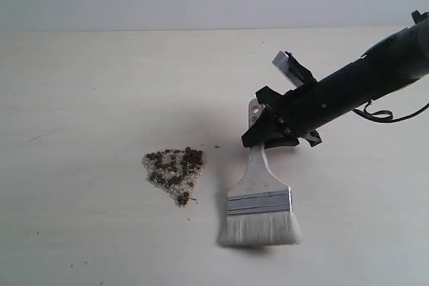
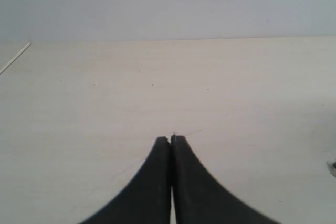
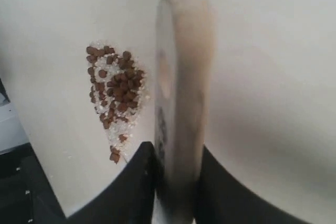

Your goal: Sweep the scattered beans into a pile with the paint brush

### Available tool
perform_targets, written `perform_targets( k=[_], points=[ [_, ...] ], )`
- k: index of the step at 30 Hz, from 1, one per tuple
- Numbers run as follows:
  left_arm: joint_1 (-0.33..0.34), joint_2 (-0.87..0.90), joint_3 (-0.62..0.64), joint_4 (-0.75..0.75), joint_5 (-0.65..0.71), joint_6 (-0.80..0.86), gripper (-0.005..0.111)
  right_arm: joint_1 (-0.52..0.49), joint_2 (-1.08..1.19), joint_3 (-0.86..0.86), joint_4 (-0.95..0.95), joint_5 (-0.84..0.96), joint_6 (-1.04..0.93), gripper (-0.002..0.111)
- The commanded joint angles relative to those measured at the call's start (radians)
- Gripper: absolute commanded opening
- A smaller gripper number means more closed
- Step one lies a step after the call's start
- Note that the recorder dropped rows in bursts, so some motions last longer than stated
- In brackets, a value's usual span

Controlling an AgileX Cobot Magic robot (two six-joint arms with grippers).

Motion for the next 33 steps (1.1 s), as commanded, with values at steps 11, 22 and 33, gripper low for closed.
perform_targets(
  k=[11,22,33],
  points=[
    [-0.002,-0.004,0.0,-0.004,-0.003,0.002,0.0,-0.004,-0.24,0.001,-0.33,-0.287,0.256,0.039],
    [-0.002,-0.004,0.0,-0.004,-0.003,0.002,0.0,-0.004,-1.195,0.355,-0.984,-0.53,0.973,0.0],
    [-0.002,-0.004,0.0,-0.004,-0.003,0.002,0.0,-0.004,-2.096,0.418,-0.98,-0.325,0.974,0.0]
  ],
)
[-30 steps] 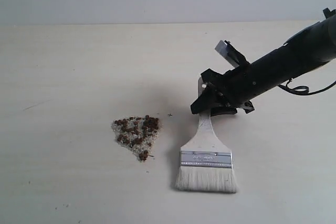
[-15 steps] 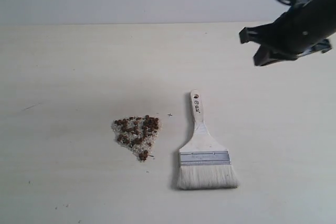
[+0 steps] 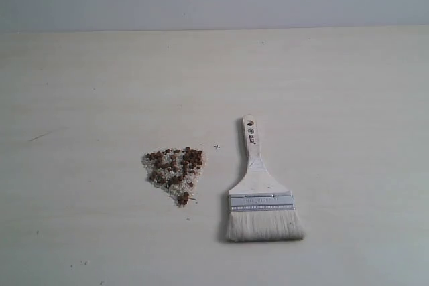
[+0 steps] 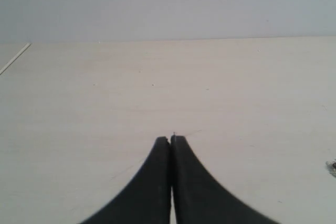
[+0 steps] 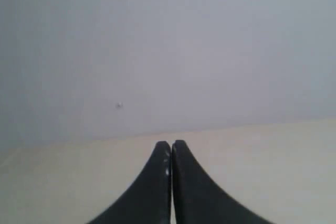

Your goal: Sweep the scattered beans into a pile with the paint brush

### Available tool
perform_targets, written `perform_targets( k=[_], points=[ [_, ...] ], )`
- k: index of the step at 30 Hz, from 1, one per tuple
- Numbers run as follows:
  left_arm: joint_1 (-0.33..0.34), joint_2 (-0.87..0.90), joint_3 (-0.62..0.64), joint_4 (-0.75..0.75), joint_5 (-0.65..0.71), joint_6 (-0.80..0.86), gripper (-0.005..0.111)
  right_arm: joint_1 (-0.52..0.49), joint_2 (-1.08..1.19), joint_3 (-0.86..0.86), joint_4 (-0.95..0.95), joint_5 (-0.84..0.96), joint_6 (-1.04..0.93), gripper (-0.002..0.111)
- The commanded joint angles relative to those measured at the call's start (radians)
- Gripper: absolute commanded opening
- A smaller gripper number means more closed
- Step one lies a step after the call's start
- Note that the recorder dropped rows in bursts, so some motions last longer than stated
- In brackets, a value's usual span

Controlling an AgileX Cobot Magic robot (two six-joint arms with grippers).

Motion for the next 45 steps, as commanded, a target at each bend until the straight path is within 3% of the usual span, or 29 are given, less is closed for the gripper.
perform_targets(
  k=[1,19,24,30,34,38,45],
  points=[
    [-0.002,-0.004,0.0,-0.004,-0.003,0.002,0.0,-0.003,-0.179,0.005,-0.007,0.005,0.001,0.0],
    [-0.002,-0.007,0.0,-0.004,0.001,0.002,0.0,-0.001,-0.191,-0.034,0.038,0.004,0.001,0.0],
    [-0.002,-0.007,0.0,-0.004,0.001,0.002,0.0,-0.001,-0.191,-0.022,-0.103,-0.032,-0.139,0.0],
    [-0.002,-0.007,0.0,-0.004,0.001,0.002,0.0,-0.001,-0.185,0.214,-0.294,-0.247,-0.164,0.0],
    [-0.002,-0.007,0.0,-0.004,0.001,0.002,0.0,-0.001,-0.196,0.414,-0.325,-0.342,-0.162,0.0],
    [-0.002,-0.007,0.0,-0.004,0.001,0.002,0.0,-0.001,-0.196,0.596,-0.322,-0.548,-0.157,0.0],
    [-0.002,-0.007,0.0,-0.004,0.003,0.002,0.0,-0.001,-0.196,0.711,-0.306,-0.531,-0.147,0.0]
  ],
)
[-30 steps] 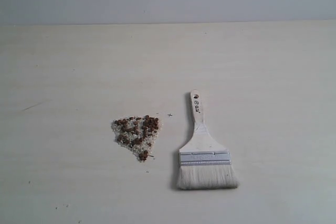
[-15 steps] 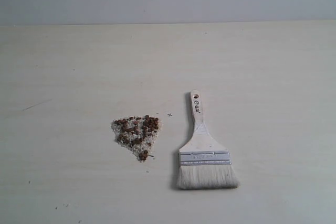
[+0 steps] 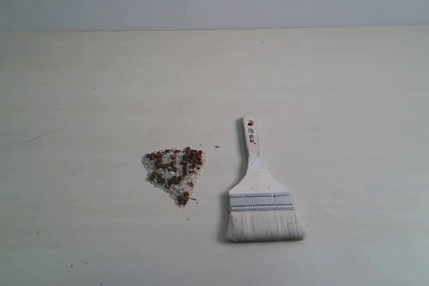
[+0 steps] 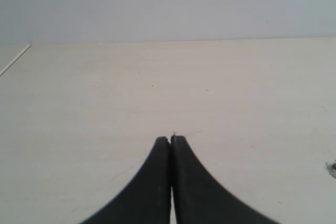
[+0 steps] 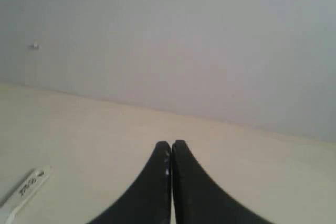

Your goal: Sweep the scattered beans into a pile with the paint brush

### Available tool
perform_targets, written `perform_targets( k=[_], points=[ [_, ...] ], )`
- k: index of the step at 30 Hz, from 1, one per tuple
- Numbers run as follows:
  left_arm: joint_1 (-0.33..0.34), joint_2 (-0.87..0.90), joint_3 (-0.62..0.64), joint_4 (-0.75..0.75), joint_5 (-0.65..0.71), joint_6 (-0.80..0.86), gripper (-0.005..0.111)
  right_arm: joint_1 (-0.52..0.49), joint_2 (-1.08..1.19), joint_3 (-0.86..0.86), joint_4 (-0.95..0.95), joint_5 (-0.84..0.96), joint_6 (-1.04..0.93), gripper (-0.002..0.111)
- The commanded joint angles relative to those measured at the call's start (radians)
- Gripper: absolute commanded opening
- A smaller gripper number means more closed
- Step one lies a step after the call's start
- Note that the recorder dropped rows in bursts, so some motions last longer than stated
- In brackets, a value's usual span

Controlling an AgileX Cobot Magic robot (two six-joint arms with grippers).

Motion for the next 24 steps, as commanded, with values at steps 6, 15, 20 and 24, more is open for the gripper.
perform_targets(
  k=[6,15,20,24],
  points=[
    [-0.002,-0.002,0.0,-0.004,0.001,0.002,0.0,-0.001,-0.005,0.02,0.023,0.081,0.04,0.0],
    [-0.002,-0.002,0.0,-0.004,0.001,0.002,0.0,-0.001,-0.005,0.02,0.023,0.097,0.062,0.0],
    [-0.002,-0.002,0.0,-0.004,0.001,0.002,0.0,-0.001,-0.005,0.02,0.023,0.097,0.062,0.0],
    [-0.014,0.0,0.0,-0.004,0.001,0.002,0.0,-0.001,-0.005,0.02,0.023,0.097,0.062,0.0]
  ],
)
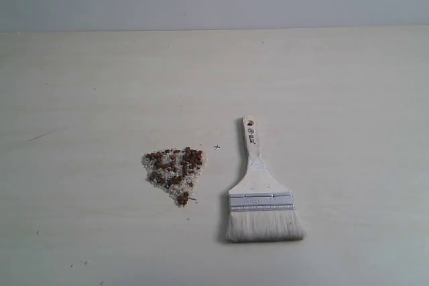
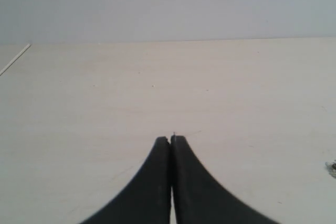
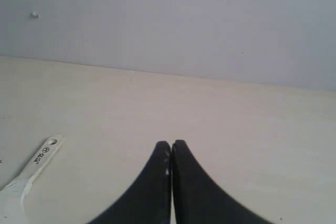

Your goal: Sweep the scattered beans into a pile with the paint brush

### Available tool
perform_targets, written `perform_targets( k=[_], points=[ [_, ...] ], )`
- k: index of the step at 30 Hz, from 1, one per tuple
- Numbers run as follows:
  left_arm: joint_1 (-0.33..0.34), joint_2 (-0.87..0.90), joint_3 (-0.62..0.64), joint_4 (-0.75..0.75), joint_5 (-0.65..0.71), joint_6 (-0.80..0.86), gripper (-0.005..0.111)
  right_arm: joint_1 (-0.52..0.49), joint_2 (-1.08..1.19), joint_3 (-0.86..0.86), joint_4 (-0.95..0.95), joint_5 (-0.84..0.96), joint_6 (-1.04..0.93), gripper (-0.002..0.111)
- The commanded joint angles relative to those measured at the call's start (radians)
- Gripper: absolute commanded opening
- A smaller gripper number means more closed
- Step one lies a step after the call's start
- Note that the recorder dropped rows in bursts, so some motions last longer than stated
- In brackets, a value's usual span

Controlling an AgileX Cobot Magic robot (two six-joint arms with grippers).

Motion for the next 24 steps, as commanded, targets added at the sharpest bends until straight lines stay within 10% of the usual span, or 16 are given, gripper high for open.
perform_targets(
  k=[1,24],
  points=[
    [-0.014,0.0,0.0,-0.004,0.003,0.002,0.0,-0.001,-0.005,0.005,0.002,0.002,0.002,0.0],
    [-0.012,-0.301,0.0,-0.004,0.041,0.002,0.0,-0.001,-0.005,0.005,0.002,0.002,0.002,0.0]
  ],
)
